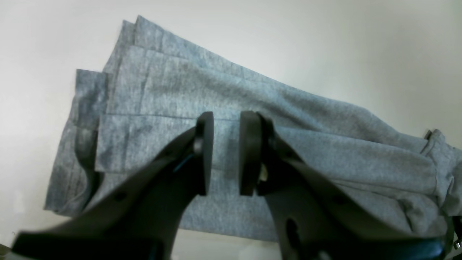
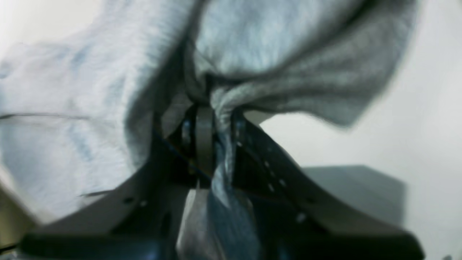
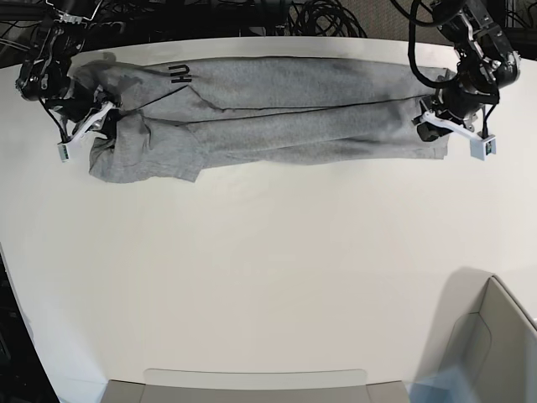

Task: Fold the T-shirt properly
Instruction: 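Regrasp the folded shirt's ends with both grippers, then lift the shirt end with the right gripper and fold it inward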

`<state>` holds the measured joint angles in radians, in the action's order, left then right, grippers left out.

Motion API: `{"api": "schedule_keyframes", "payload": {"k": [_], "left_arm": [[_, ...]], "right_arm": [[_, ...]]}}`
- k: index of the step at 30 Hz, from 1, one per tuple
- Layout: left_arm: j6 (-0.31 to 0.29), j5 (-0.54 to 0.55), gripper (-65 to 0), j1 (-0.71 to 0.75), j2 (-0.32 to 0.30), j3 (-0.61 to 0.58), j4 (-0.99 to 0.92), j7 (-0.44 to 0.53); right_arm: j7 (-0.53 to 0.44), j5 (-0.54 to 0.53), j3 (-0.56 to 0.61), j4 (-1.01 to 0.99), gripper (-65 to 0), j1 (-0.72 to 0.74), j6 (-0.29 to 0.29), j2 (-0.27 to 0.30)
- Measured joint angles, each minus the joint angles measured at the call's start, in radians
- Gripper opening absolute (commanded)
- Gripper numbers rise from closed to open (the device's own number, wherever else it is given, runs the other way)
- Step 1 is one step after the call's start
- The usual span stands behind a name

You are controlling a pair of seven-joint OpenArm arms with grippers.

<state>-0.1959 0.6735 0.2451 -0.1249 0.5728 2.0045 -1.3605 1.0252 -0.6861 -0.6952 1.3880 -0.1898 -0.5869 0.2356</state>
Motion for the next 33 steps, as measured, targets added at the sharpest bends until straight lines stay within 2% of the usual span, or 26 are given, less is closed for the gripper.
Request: {"api": "schedule_keyframes", "payload": {"k": [4,8,9,11,16,23,27,33], "left_arm": [[0.000,0.000,-51.2,0.016,0.000,0.002,0.001,0.003],[0.000,0.000,-51.2,0.037,0.000,0.003,0.001,0.000],[0.000,0.000,-51.2,0.042,-0.002,0.004,0.001,0.000],[0.000,0.001,-51.2,0.051,-0.003,0.003,0.001,0.002],[0.000,0.000,-51.2,0.057,-0.005,0.006,0.001,0.000],[-0.003,0.001,-51.2,0.057,-0.052,0.096,0.001,-0.034],[-0.003,0.000,-51.2,0.056,-0.080,0.140,0.001,-0.034],[-0.004,0.002,-51.2,0.056,-0.079,0.136,0.001,-0.040]], "right_arm": [[0.036,0.212,-0.052,0.120,-65.0,0.023,0.039,0.005],[0.045,0.266,-0.040,0.267,-65.0,0.023,0.053,-0.001],[0.039,0.295,-0.023,0.310,-65.0,0.023,0.081,-0.012],[0.044,0.370,0.040,0.384,-65.0,0.019,0.140,-0.015],[0.029,0.532,0.230,0.543,-65.0,0.005,0.207,-0.044],[0.048,0.837,0.506,0.616,-65.0,-0.035,0.219,-0.127],[0.034,0.929,0.630,0.659,-65.0,-0.068,0.220,-0.158],[0.042,1.094,0.781,0.659,-65.0,-0.085,0.221,-0.182]]}}
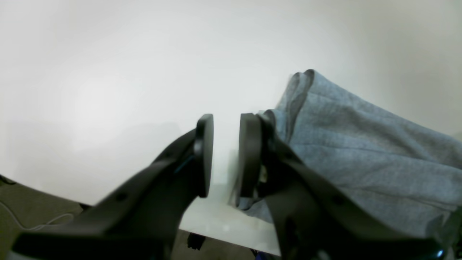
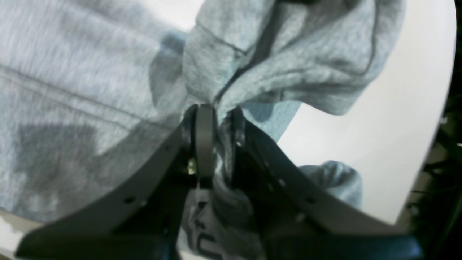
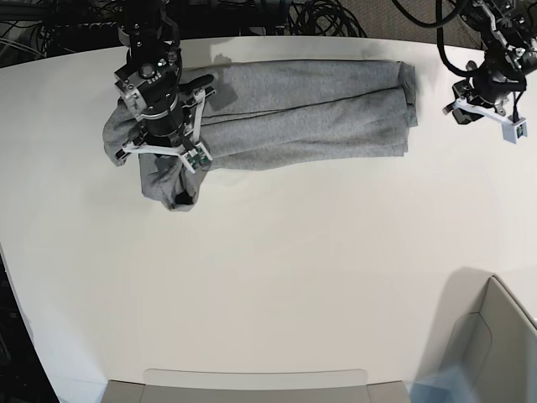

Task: Fold the T-shirt properly
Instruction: 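Lift the shirt end with the right gripper and fold it inward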

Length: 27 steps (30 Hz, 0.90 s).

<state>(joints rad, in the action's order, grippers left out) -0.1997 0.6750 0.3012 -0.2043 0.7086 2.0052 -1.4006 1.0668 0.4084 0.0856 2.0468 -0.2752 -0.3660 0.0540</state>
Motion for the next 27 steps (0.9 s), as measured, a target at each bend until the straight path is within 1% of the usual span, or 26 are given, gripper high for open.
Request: {"api": "schedule_keyframes", "payload": {"k": [3,6,9,12,15,19,22,25,27], "left_arm": [[0.000,0.001,-51.1,-0.002,0.003,0.000,0.000,0.002],[0.000,0.000,-51.1,-0.005,0.005,0.000,0.000,0.002],[0.000,-0.001,-51.1,-0.005,0.005,0.000,-0.012,0.002],[0.000,-0.001,-51.1,-0.005,0.005,0.000,-0.016,0.002],[0.000,0.000,-51.1,-0.005,0.005,0.000,-0.016,0.002],[0.000,-0.001,-51.1,-0.005,0.005,0.000,-0.022,0.003],[0.000,-0.001,-51.1,-0.005,0.005,0.000,-0.023,0.006],[0.000,-0.001,-51.1,-0.005,0.005,0.000,-0.023,0.007],[0.000,0.000,-51.1,-0.005,0.005,0.000,-0.032,0.010]], "right_arm": [[-0.002,0.069,0.074,0.000,-65.0,0.002,0.000,-0.026],[-0.001,0.121,0.162,0.000,-65.0,0.001,0.000,-0.027],[-0.001,0.145,0.232,0.000,-65.0,0.002,0.001,-0.030],[-0.001,0.147,0.238,-0.007,-65.0,0.002,0.001,-0.056],[-0.001,0.149,0.238,-0.007,-65.0,0.003,0.001,-0.056],[-0.002,0.145,0.194,-0.005,-65.0,-0.013,0.001,-0.047],[-0.015,0.145,0.107,-0.005,-65.0,-0.012,0.001,-0.040],[-0.016,0.126,0.006,-0.004,-65.0,-0.014,0.001,0.002],[-0.018,0.052,-0.078,-0.004,-65.0,-0.017,0.000,0.033]]}}
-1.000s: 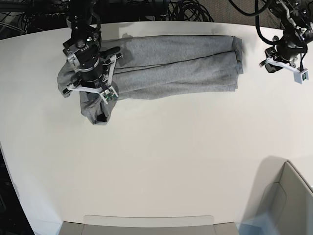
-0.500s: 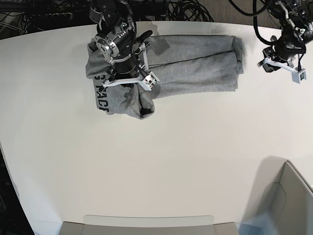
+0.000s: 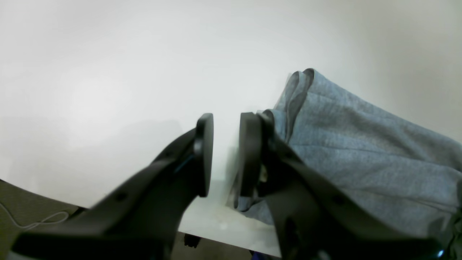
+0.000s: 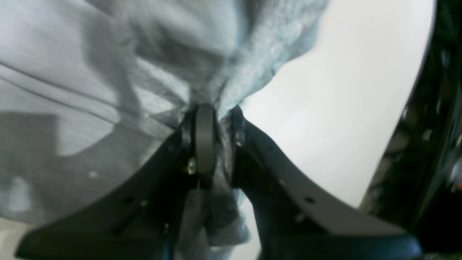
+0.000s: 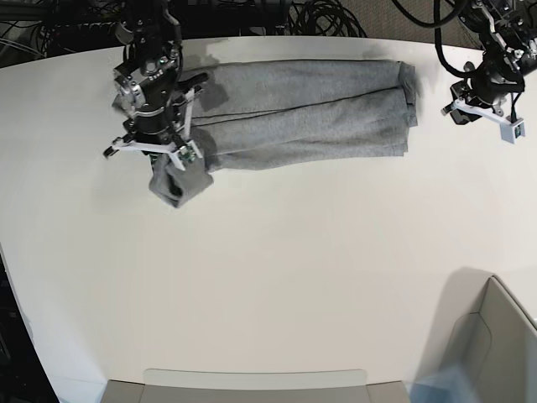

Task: Fold the T-shirt properly
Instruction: 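Lift the shirt end with the right gripper and fold it inward, then grasp the shirt ends with both grippers and stretch them apart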

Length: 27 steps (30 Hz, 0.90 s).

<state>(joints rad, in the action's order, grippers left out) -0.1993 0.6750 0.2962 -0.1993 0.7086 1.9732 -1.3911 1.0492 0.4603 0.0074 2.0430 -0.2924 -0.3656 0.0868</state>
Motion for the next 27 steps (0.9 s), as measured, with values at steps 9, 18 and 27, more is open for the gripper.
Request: {"api": "schedule_keyframes", "payload": {"k": [9,18,27], "left_arm": [[0.000,-0.001,-51.1,0.000,0.002,-0.002,-0.053,0.000],[0.000,-0.005,-51.1,0.003,-0.003,-0.057,-0.053,0.000],[0.004,-0.005,-51.1,0.002,0.000,-0.109,-0.053,0.002]], "right_arm": [[0.012,-0.239,-0.311,-0.013,-65.0,-0.013,0.000,0.101],[0.002,-0.251,-0.389,-0.179,-65.0,-0.005,0.000,0.154],[-0.039,-0.248,-0.388,-0.219,-35.2,-0.018,0.000,0.154]]}}
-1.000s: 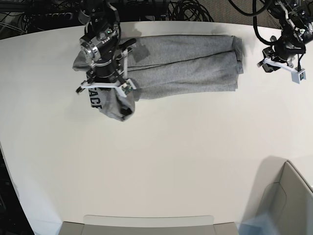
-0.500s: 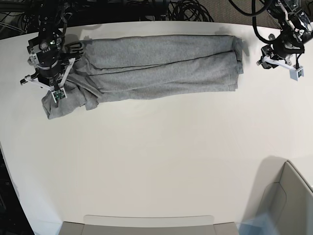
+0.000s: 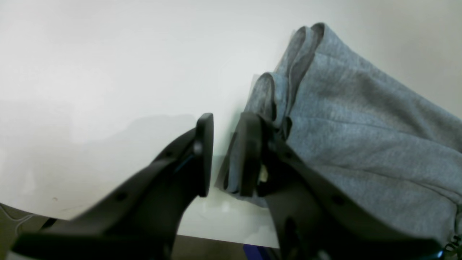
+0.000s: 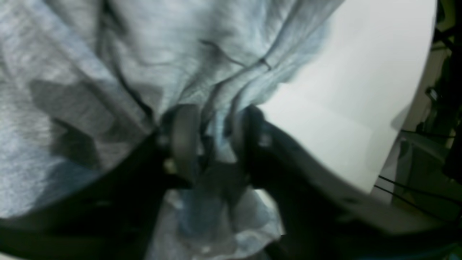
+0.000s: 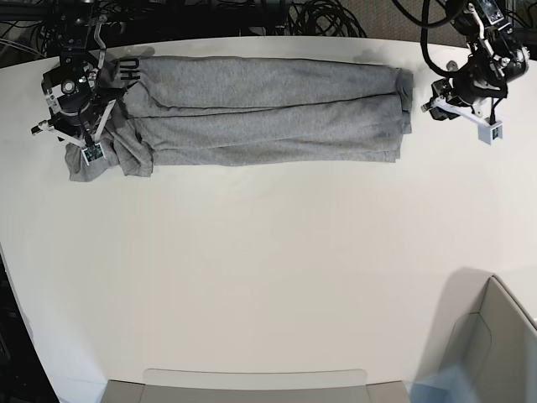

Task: Fold the T-shirt properly
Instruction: 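Grasp the shirt ends with both grippers and stretch them apart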

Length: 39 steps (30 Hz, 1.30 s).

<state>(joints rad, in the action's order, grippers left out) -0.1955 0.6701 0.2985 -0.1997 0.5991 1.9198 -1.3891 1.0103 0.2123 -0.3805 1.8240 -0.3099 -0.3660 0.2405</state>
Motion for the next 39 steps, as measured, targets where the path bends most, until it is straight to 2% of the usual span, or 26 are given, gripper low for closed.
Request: {"api": "schedule_keyframes", "payload": {"k": [3,7,10,13,14,18,21,24,30,39], "left_arm": [[0.000,0.002,-51.0,0.002,-0.005,-0.002,0.000,0.034],[0.001,0.016,-51.0,0.003,-0.077,-0.058,0.002,0.058],[-0.006,0.131,-50.7,0.014,-0.122,-0.107,0.013,0.077],[-0.014,0.327,-46.8,0.025,-0.142,-0.119,-0.005,0.106],[-0.015,0.381,-45.7,0.023,-0.147,-0.112,-0.032,0.117],[-0.008,0.461,-45.4,0.021,-0.151,-0.068,-0.135,0.137],[-0.008,0.467,-45.3,0.023,-0.152,-0.084,-0.146,0.135],[-0.008,0.459,-45.3,0.019,-0.181,-0.155,-0.146,0.135],[0.004,0.325,-45.3,0.021,-0.223,-0.252,-0.146,0.193],[0.004,0.324,-45.1,0.025,-0.233,-0.264,-0.137,0.209]], "right_arm": [[0.000,-0.001,-0.002,0.003,-29.7,-0.009,0.000,0.003],[0.003,-0.106,-0.087,0.048,-28.7,-0.003,0.000,-0.006],[0.006,-0.246,-0.159,0.053,-28.7,0.002,0.000,0.006],[0.010,-0.367,-0.206,0.047,-28.7,-0.010,0.000,0.032],[0.012,-0.375,-0.221,0.047,-28.7,-0.011,0.000,0.037],[0.063,-0.408,-0.239,0.047,-28.7,-0.011,-0.003,0.033],[0.063,-0.418,-0.239,0.047,-28.7,-0.012,-0.003,0.033],[0.063,-0.414,-0.237,0.047,-28.7,-0.021,-0.003,0.034],[0.063,-0.415,-0.235,0.048,-28.8,-0.023,-0.003,0.035],[0.063,-0.418,-0.234,0.048,-28.8,-0.023,-0.003,0.048]]}}
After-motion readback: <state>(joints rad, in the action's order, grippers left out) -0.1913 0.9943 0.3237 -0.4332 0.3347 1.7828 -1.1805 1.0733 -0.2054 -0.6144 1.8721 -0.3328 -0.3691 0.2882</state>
